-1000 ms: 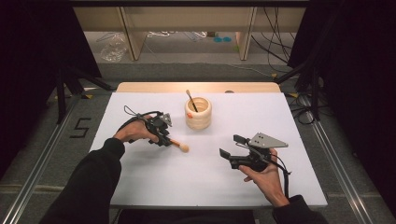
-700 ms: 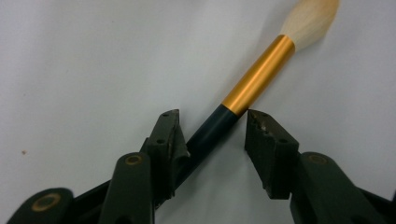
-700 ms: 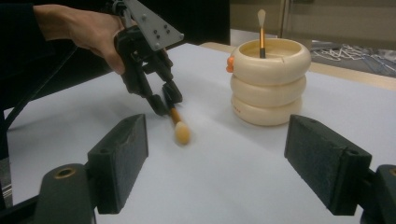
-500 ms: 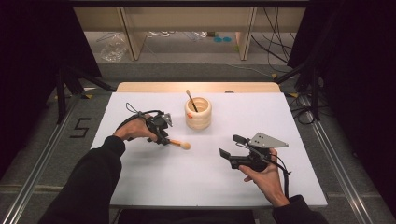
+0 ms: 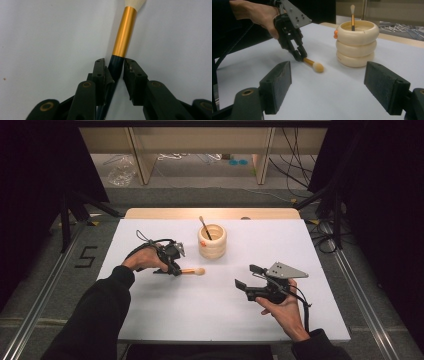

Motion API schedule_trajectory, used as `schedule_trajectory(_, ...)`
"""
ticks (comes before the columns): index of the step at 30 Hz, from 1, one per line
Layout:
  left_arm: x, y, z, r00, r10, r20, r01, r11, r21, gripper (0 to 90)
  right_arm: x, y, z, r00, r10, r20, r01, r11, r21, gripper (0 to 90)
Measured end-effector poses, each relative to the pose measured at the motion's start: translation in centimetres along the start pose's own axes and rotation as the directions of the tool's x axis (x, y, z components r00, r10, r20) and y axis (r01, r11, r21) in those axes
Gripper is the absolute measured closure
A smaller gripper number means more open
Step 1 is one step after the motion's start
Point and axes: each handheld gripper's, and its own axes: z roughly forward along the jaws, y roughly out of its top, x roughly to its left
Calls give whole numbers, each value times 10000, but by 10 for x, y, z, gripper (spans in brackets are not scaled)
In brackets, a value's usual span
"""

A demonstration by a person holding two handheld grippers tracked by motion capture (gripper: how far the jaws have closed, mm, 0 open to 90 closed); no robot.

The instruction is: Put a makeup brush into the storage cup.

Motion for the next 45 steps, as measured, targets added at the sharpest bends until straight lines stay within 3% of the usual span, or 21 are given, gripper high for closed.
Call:
schedule_trajectory(1,0,0,0,10000,-60,12,60,10000,47,725,-1,0,0,9997,-241,93,242,9996,-107,232)
schedule_trajectory(15,-3,11,0,9996,-264,-62,268,9948,987,772,0,0,0,9999,-96,36,96,9999,-33,234)
schedule_trajectory(26,-5,13,0,9987,-489,-127,502,9902,1305,787,-1,0,0,9998,-215,34,215,9997,-98,235)
schedule_trajectory(34,-6,12,-2,9989,-434,-168,452,9901,1325,788,-2,0,1,9998,-205,-35,204,9996,-198,236)
schedule_trajectory(45,-10,14,-14,9974,-655,-288,677,9944,810,788,-2,0,0,9997,-225,37,226,9997,-70,236)
